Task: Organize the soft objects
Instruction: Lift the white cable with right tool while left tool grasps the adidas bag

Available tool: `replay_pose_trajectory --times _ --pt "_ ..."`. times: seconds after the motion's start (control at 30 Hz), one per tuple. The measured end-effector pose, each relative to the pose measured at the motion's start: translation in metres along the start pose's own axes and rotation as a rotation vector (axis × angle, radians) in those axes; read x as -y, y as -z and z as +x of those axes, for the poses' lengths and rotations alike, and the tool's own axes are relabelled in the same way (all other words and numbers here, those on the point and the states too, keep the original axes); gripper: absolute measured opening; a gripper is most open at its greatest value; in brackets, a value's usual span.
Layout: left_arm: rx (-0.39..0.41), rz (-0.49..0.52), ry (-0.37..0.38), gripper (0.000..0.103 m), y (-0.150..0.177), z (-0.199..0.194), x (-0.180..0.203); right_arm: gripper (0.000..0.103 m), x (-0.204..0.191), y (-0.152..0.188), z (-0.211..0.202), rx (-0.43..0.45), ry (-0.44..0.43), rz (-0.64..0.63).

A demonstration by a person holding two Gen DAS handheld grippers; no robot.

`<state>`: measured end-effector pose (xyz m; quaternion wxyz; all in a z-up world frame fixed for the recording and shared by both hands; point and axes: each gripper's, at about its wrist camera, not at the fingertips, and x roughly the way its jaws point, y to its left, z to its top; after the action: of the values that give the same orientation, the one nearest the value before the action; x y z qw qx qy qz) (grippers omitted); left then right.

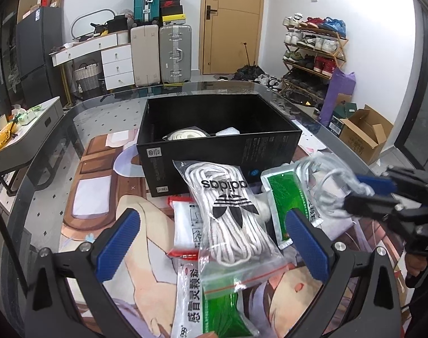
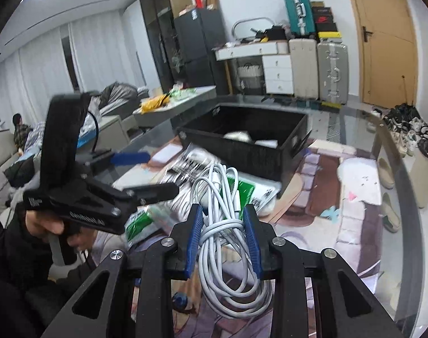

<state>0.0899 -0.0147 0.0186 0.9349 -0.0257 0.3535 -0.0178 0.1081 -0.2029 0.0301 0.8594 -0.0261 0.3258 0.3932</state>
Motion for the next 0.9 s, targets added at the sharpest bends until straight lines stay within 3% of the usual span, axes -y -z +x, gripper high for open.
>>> replay_pose_trajectory --times 0.33,0.63,0.77,0.9 --pt "-0.034 0.050 -0.010 0.101 -0.001 0.013 0.015 0.030 0.005 -0.005 0.006 0.024 0.069 0.054" --pt "-0.056 0.077 0.018 0.050 0.001 0.019 0.023 0.030 0.005 -0.004 0.008 0.026 0.072 0.060" --pt "-0.041 0.077 0.029 0.037 0.001 0.015 0.022 0.030 0.006 -0.004 0.008 0.027 0.073 0.061" --pt "-0.031 0.043 0.052 0.031 0.002 0.011 0.017 0.030 0.007 -0.004 0.007 0.033 0.073 0.063"
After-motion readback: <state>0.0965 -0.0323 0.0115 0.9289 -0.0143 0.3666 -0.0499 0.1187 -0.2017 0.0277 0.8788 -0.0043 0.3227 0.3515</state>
